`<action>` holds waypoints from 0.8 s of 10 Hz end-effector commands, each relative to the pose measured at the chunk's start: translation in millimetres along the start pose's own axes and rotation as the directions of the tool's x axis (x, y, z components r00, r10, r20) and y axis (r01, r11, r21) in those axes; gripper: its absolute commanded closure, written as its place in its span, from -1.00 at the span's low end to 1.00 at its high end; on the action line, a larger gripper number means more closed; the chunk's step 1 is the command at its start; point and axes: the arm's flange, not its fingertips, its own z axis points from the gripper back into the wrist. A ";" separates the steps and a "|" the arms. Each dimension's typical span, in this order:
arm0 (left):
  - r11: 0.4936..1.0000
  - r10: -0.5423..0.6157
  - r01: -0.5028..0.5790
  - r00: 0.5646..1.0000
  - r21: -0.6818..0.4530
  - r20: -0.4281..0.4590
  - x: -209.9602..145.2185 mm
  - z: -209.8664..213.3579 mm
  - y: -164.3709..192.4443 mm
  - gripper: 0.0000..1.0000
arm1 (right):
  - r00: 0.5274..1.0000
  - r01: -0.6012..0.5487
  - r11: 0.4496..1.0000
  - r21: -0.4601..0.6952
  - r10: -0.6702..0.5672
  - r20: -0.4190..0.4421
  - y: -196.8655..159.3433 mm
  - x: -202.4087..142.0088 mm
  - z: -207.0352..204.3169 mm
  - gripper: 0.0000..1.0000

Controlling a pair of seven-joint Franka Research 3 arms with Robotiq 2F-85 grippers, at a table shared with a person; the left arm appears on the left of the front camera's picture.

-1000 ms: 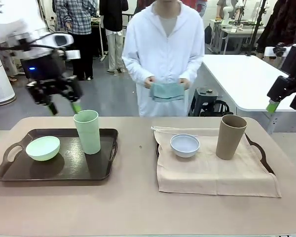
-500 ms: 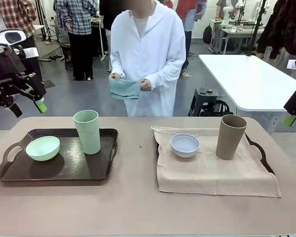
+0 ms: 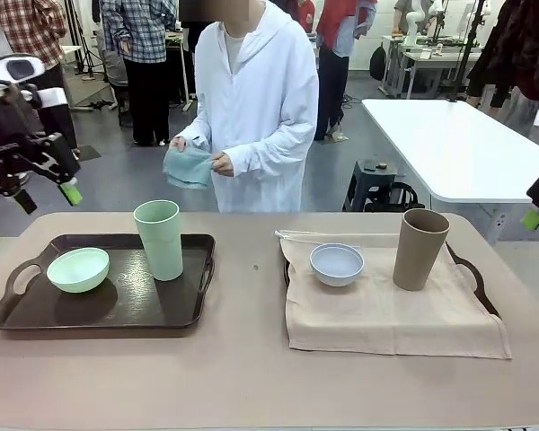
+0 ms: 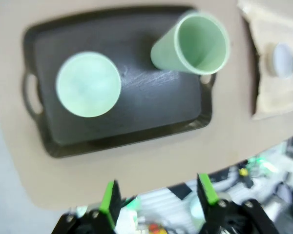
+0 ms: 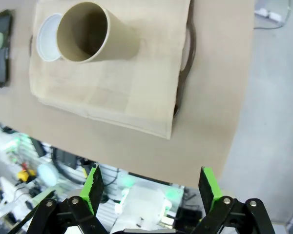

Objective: Set up a tray with a mat and arrange the tableware.
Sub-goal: Pick up the Picnic Bowl and Reusable plastic cup from the Handle tray in front of the human's position and hold them in the air.

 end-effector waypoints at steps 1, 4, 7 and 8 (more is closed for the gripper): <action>0.984 0.050 -0.046 0.999 -0.170 0.022 -11.5 5.7 58.7 -0.64 | 1.000 0.010 0.965 0.263 -0.014 0.015 -39.2 -11.3 18.0 -1.00; 0.935 0.067 -0.040 0.996 -0.354 0.064 -28.6 4.7 107.1 -0.64 | 0.995 0.026 0.880 0.474 -0.067 0.069 -84.3 -27.8 31.0 -1.00; 0.848 0.137 -0.014 0.972 -0.529 0.194 -60.0 10.2 169.5 -0.64 | 0.984 0.089 0.798 0.595 -0.161 0.069 -125.5 -45.0 32.9 -1.00; 0.821 0.151 0.011 0.960 -0.570 0.236 -69.3 8.2 190.2 -0.64 | 0.983 0.096 0.771 0.630 -0.173 0.062 -137.8 -51.2 30.0 -1.00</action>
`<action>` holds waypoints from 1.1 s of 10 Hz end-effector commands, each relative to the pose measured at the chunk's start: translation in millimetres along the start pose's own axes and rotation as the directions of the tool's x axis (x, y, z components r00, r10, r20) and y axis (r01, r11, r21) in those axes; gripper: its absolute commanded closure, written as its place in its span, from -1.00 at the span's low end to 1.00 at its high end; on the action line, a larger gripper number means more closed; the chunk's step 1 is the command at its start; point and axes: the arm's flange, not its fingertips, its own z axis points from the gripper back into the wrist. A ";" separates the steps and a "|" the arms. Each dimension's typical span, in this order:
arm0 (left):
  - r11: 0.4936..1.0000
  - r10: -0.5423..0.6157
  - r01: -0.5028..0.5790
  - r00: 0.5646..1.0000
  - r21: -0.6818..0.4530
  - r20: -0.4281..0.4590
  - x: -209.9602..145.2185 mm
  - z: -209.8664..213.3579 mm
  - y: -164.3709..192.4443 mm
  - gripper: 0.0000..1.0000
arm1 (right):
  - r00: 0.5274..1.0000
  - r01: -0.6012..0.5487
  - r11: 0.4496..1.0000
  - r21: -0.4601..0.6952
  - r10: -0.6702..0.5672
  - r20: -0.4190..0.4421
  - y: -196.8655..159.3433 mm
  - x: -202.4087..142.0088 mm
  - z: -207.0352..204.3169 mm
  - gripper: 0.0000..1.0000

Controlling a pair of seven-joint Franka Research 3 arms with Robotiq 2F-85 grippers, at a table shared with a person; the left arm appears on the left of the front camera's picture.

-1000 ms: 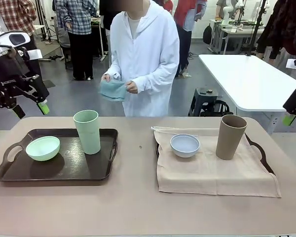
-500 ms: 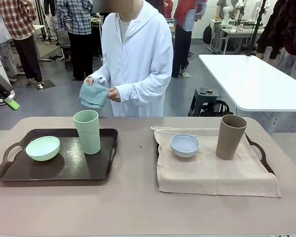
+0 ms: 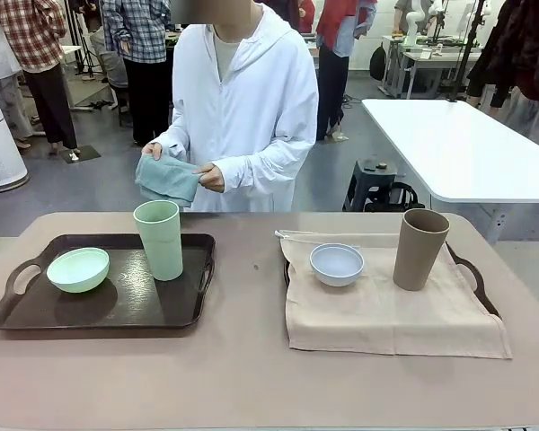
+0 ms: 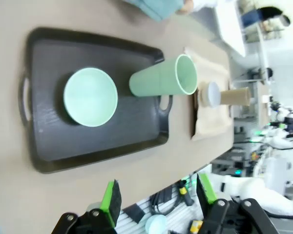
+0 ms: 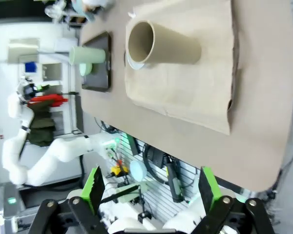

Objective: Set up a tray with a mat and arrange the tableware.
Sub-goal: Pick up the Picnic Bowl and Reusable plastic cup from the Handle tray in front of the human's position and hold them in the air.

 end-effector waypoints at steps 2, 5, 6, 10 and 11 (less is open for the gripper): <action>0.989 -0.015 0.026 0.997 -0.146 0.075 -14.4 10.5 30.9 -0.64 | 1.000 0.025 0.993 0.118 -0.024 -0.007 -32.7 -3.4 14.5 -1.00; 0.980 0.025 -0.008 0.996 -0.197 0.085 -17.0 10.4 31.9 -0.64 | 0.997 0.077 0.984 0.158 -0.077 -0.010 -58.5 -15.5 17.3 -1.00; 0.980 0.029 -0.010 0.995 -0.198 0.092 -19.6 4.9 25.0 -0.64 | 0.994 0.109 0.979 0.171 -0.109 -0.007 -66.6 -19.1 18.7 -1.00; 0.987 0.055 -0.043 0.996 -0.156 0.073 -28.8 14.2 17.6 -0.64 | 0.992 0.126 0.976 0.175 -0.125 -0.020 -77.9 -19.3 9.1 -1.00; 0.989 0.063 -0.057 0.997 -0.136 0.041 -25.8 19.6 12.5 -0.64 | 0.992 0.126 0.977 0.172 -0.124 -0.019 -76.0 -17.8 6.5 -1.00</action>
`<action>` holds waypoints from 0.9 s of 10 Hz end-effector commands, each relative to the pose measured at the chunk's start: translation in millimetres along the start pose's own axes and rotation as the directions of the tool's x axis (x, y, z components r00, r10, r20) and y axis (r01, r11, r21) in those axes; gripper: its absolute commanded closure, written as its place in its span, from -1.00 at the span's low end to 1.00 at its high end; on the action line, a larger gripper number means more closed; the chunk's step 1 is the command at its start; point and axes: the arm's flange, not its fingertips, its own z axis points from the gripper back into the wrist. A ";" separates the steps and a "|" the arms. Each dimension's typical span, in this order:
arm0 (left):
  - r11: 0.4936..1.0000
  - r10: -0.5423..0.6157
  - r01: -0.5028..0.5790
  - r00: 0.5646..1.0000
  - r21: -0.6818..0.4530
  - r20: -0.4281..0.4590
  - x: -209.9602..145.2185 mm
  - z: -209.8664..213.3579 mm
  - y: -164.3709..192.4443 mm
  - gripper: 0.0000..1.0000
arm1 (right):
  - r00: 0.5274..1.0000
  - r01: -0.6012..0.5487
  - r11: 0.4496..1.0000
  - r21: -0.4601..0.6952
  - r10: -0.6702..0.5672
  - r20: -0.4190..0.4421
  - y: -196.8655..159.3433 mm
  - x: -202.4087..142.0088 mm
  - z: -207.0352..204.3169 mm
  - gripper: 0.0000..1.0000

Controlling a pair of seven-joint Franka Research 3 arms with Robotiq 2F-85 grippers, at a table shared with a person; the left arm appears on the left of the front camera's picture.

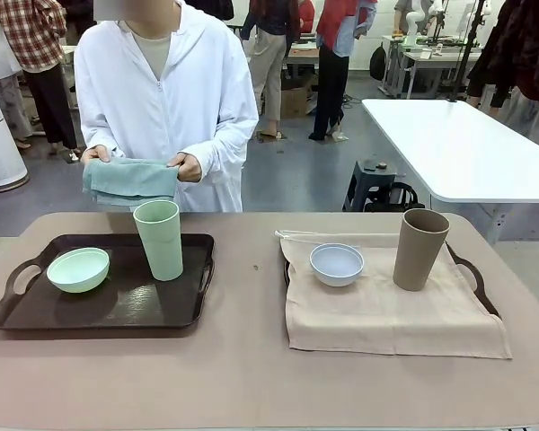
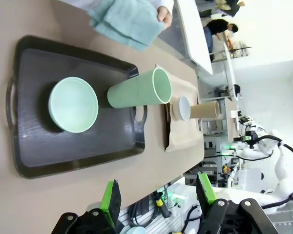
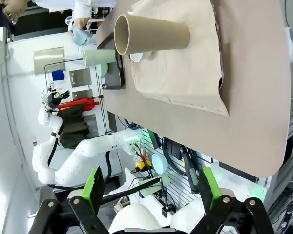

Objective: Set up a tray with a mat and arrange the tableware.
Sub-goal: Pick up the Picnic Bowl and Reusable plastic cup from the Handle tray in front of the human's position and hold them in the air.

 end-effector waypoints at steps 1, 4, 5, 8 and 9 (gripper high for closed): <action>0.997 0.045 -0.041 0.997 0.072 -0.055 -9.3 3.9 -10.8 -0.64 | 1.000 0.001 1.000 0.001 -0.001 0.007 -0.7 -1.9 2.2 -1.00; 1.000 0.000 0.000 1.000 0.000 0.000 0.0 0.0 0.0 -0.64 | 1.000 0.001 1.000 0.001 -0.001 0.007 -0.7 -1.9 2.2 -1.00; 1.000 0.000 0.000 1.000 0.000 0.000 0.0 0.0 0.0 -0.64 | 1.000 0.001 1.000 0.001 -0.001 0.007 -0.7 -1.9 2.2 -1.00; 1.000 0.000 0.000 1.000 0.000 0.000 0.0 0.0 0.0 -0.64 | 1.000 0.001 1.000 0.001 -0.001 0.007 -0.7 -1.9 2.2 -1.00; 1.000 0.000 0.000 1.000 0.000 0.000 0.0 0.0 0.0 -0.64 | 1.000 0.001 1.000 0.001 -0.001 0.007 -0.7 -1.9 2.2 -1.00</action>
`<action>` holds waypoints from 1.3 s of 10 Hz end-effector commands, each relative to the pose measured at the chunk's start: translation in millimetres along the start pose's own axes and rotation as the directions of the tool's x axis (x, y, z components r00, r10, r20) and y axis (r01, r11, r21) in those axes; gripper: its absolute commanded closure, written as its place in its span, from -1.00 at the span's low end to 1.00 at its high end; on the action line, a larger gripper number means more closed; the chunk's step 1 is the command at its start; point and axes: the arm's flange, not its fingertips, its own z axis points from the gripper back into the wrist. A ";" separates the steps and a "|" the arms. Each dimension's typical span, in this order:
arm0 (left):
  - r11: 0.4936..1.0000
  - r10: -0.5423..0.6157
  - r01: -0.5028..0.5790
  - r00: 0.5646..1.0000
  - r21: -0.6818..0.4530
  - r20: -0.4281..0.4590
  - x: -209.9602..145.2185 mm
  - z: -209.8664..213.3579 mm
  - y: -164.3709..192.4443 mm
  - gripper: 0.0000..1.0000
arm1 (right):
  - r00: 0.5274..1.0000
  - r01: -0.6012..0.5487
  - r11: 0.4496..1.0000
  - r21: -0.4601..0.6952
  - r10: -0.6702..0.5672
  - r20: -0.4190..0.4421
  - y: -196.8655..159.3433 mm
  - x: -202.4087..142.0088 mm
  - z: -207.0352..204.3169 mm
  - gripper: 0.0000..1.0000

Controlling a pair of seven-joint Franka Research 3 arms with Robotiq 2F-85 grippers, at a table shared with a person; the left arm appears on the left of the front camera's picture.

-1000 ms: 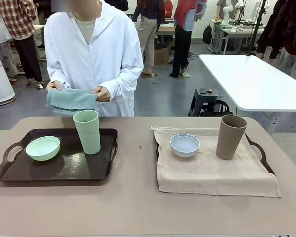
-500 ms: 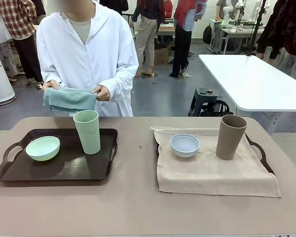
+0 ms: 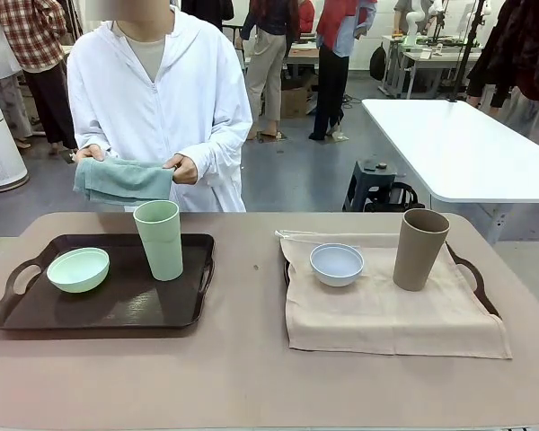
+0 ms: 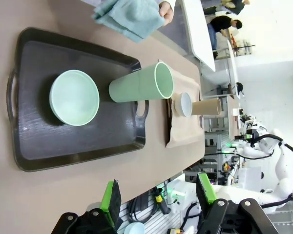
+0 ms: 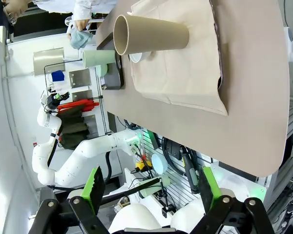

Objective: Set up a tray with a mat and arrange the tableware.
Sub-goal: Pick up the Picnic Bowl and Reusable plastic cup from the Handle tray in front of the human's position and hold them in the air.

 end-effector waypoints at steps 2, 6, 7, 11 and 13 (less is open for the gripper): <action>1.000 -0.015 0.016 1.000 -0.016 0.018 1.6 0.6 2.3 -0.64 | 1.000 -0.003 1.000 0.003 0.003 0.002 0.3 -0.4 0.5 -1.00; 1.000 -0.015 0.016 1.000 -0.016 0.018 1.6 0.6 2.3 -0.64 | 1.000 -0.003 1.000 0.003 0.003 0.002 0.3 -0.4 0.5 -1.00; 1.000 -0.015 0.016 1.000 -0.016 0.018 1.6 0.6 2.3 -0.64 | 1.000 -0.003 1.000 0.003 0.003 0.002 0.3 -0.4 0.5 -1.00; 1.000 0.000 0.000 1.000 0.000 0.000 0.0 0.0 0.0 -0.64 | 1.000 0.000 1.000 0.000 0.000 -0.001 0.2 0.2 -0.2 -1.00; 0.990 -0.043 0.051 0.997 0.131 -0.062 12.3 -5.8 -34.2 -0.64 | 0.980 -0.197 0.969 -0.149 0.198 -0.005 80.3 24.4 -33.3 -1.00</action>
